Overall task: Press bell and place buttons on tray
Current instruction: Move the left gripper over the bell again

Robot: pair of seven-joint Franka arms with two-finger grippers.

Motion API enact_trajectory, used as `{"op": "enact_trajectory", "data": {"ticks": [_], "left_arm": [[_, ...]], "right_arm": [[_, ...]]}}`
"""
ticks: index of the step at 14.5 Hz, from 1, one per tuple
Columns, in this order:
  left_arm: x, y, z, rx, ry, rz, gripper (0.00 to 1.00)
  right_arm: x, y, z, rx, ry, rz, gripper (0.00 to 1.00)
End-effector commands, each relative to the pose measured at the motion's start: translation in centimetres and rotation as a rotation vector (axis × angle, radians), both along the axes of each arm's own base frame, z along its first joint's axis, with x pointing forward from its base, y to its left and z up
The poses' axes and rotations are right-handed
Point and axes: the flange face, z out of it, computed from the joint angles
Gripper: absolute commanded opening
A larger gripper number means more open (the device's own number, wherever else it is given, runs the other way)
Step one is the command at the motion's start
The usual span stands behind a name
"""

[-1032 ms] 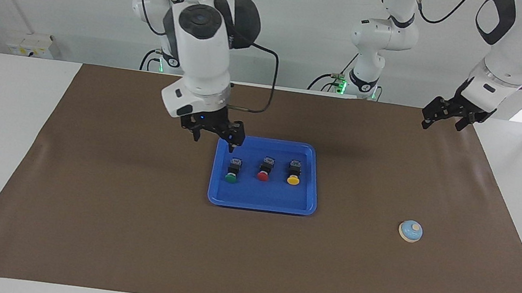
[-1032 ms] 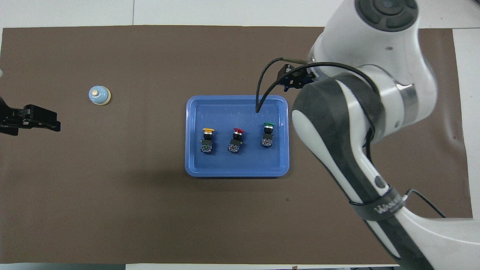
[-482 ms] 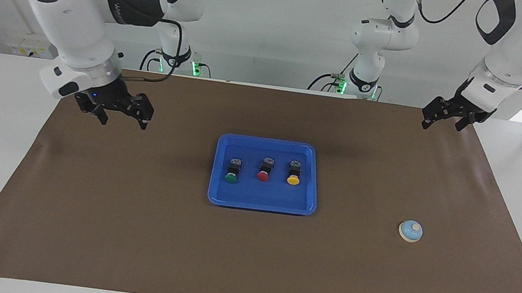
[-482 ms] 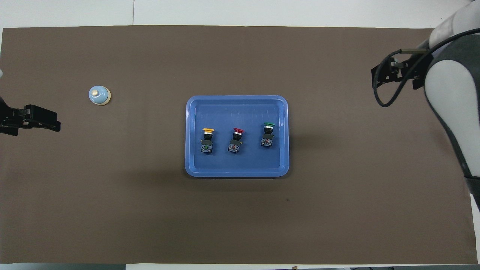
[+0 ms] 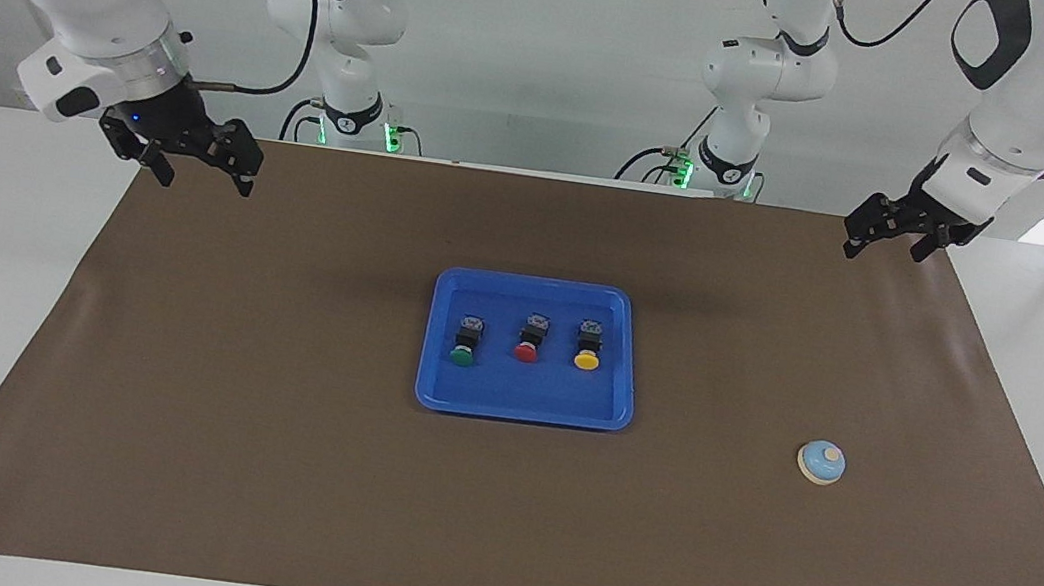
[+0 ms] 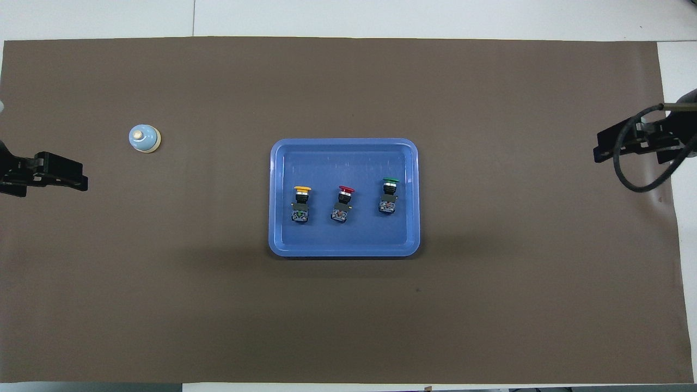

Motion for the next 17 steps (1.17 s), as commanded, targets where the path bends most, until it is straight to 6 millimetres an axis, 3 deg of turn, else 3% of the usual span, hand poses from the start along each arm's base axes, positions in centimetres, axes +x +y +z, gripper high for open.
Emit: {"op": "enact_trajectory", "data": {"ticks": [1,9,10,12,14,17], "left_arm": [[-0.5,0.1,0.4,-0.013,0.0,-0.001,1.0],[-0.5,0.1,0.3,-0.011,-0.001,0.008,1.0],[-0.4,0.0,0.3,-0.008,-0.012,0.005,0.82],[0.3,-0.1,0.0,-0.008,-0.061,0.009,0.0],[1.3,0.1,-0.9,-0.01,-0.088,0.014,0.0],[5.2,0.4,-5.2,-0.012,-0.101,0.018,0.0]], "right_arm": [[-3.9,0.1,-1.0,-0.001,0.01,0.008,1.0],[-2.5,-0.5,-0.9,-0.056,-0.071,0.018,1.0],[-2.5,-0.5,-1.1,-0.056,-0.07,0.018,1.0],[-2.6,-0.4,-1.1,-0.056,-0.068,0.018,1.0],[-2.6,0.1,-1.0,-0.054,-0.07,0.027,1.0],[-2.8,0.2,-0.9,-0.051,-0.061,0.026,1.0]]}}
